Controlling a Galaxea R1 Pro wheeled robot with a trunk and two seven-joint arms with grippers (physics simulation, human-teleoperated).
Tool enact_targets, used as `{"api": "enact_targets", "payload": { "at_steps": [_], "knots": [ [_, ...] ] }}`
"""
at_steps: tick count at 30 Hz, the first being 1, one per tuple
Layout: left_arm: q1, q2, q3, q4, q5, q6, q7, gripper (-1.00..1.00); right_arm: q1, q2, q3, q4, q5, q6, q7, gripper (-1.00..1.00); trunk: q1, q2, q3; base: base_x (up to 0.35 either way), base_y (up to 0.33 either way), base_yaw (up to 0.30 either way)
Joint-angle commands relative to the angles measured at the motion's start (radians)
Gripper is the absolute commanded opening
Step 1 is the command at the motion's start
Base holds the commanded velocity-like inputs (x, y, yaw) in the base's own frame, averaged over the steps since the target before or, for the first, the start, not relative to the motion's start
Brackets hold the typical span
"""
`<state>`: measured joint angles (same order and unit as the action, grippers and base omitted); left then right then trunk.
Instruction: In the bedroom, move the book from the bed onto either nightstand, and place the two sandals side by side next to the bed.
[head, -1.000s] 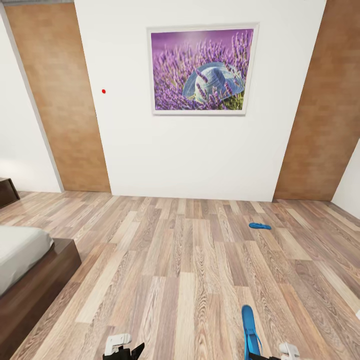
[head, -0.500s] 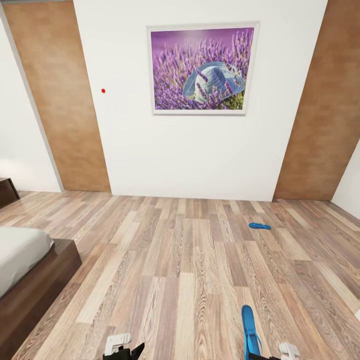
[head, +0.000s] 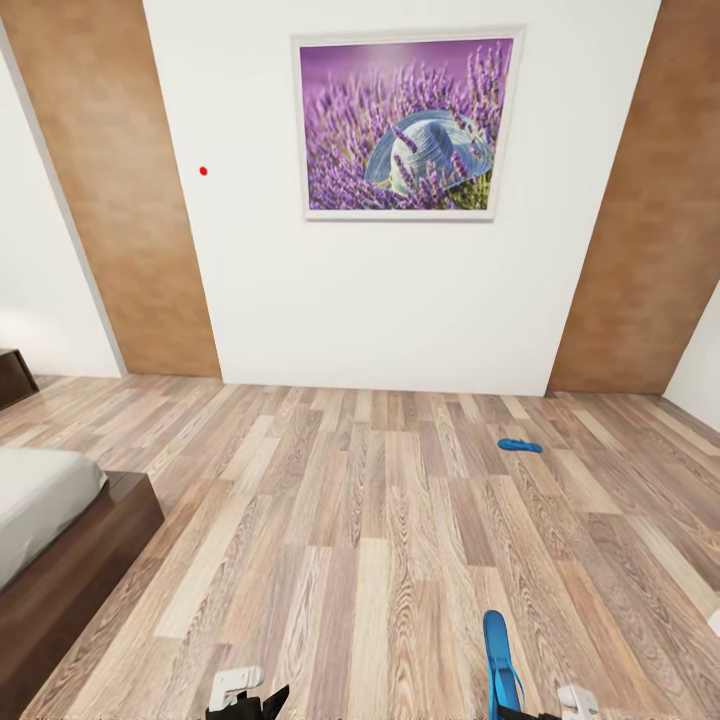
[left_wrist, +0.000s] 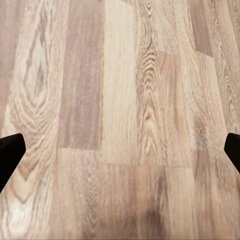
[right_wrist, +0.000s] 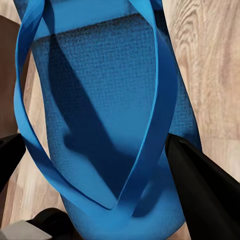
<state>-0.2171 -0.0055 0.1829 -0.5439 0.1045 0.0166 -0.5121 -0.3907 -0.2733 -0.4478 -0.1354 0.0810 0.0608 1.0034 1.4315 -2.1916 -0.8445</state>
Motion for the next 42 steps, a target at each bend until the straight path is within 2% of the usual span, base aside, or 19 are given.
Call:
{"api": "enact_targets", "payload": {
  "at_steps": [1,13,20,42],
  "knots": [
    [-0.001,-0.001,0.004,0.001,0.004,0.002,-0.006,1.0,0.0,0.0,-0.009,-0.001,0.008,0.007,0.004,-1.0,0.0,0.0,-0.003,0.0,0.0,0.0],
    [-0.001,-0.001,0.004,0.001,0.004,0.002,-0.006,1.0,0.0,0.0,-0.009,-0.001,0.008,0.007,0.004,-1.0,0.0,0.0,-0.021,0.0,0.0,0.0],
    [-0.001,-0.001,0.004,0.001,0.004,0.003,-0.005,1.0,0.0,0.0,-0.009,-0.001,0.008,0.007,0.006,-1.0,0.0,0.0,-0.023,0.0,0.0,0.0],
    [-0.001,-0.001,0.004,0.001,0.004,0.003,-0.005,1.0,0.0,0.0,-0.009,-0.001,0.008,0.007,0.006,-1.0,-0.085,0.154,0.045,0.0,0.0,0.0]
  ]
}}
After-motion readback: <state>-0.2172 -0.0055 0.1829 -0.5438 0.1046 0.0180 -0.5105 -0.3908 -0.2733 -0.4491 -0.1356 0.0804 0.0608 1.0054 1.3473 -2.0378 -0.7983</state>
